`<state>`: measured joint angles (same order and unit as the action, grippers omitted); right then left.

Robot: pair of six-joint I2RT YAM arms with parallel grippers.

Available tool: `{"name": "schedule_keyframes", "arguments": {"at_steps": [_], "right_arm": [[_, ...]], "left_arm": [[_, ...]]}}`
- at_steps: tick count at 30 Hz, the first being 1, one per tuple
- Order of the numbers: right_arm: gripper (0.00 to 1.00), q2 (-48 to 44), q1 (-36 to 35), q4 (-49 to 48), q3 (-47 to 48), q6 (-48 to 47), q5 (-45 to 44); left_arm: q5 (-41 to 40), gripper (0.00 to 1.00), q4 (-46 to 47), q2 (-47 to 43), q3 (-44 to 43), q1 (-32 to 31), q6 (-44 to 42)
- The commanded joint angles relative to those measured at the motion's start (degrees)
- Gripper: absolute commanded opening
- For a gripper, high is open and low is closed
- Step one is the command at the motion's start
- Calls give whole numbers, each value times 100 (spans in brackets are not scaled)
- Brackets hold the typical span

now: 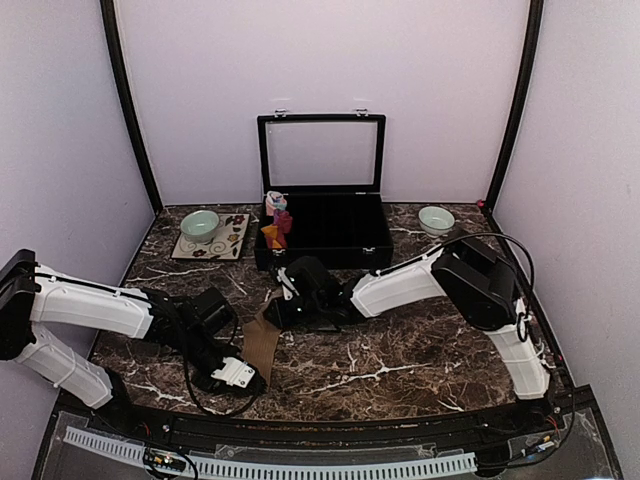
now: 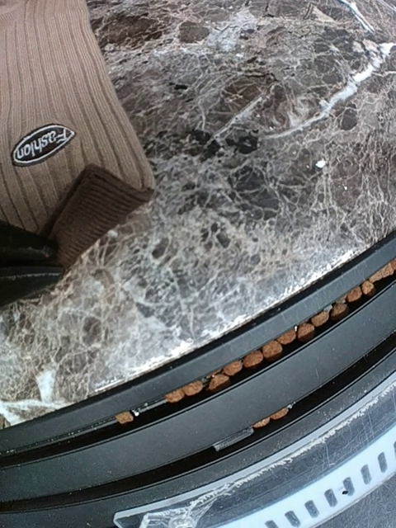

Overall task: Roll the socks
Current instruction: Roll the sock at the center of the board.

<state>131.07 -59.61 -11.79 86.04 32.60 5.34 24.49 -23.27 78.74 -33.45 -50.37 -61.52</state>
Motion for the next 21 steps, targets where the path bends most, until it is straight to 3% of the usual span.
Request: {"name": "schedule_keyframes", "arguments": {"at_steps": [1,6,12,16,21], "right_arm": [[18,-151,175,487,-471,-30,-283],[16,-751,588,533,-1294,-57,-689],[15,-1148,923,827,-1654,-312,-988],[15,-1423,1073,804,-1884,-466,-1062],[20,-2071,1152,565,-2517,-690,-1147]], "left_arm": [[53,0,-456,122,-114,18,-55],[167,0,-504,442,-612,1,-37],[51,0,-1123,1719,-1936,-55,405],[287,0,-1064,2145,-2477,-237,507],[602,0,-965,2580,-2797,-374,850]]}}
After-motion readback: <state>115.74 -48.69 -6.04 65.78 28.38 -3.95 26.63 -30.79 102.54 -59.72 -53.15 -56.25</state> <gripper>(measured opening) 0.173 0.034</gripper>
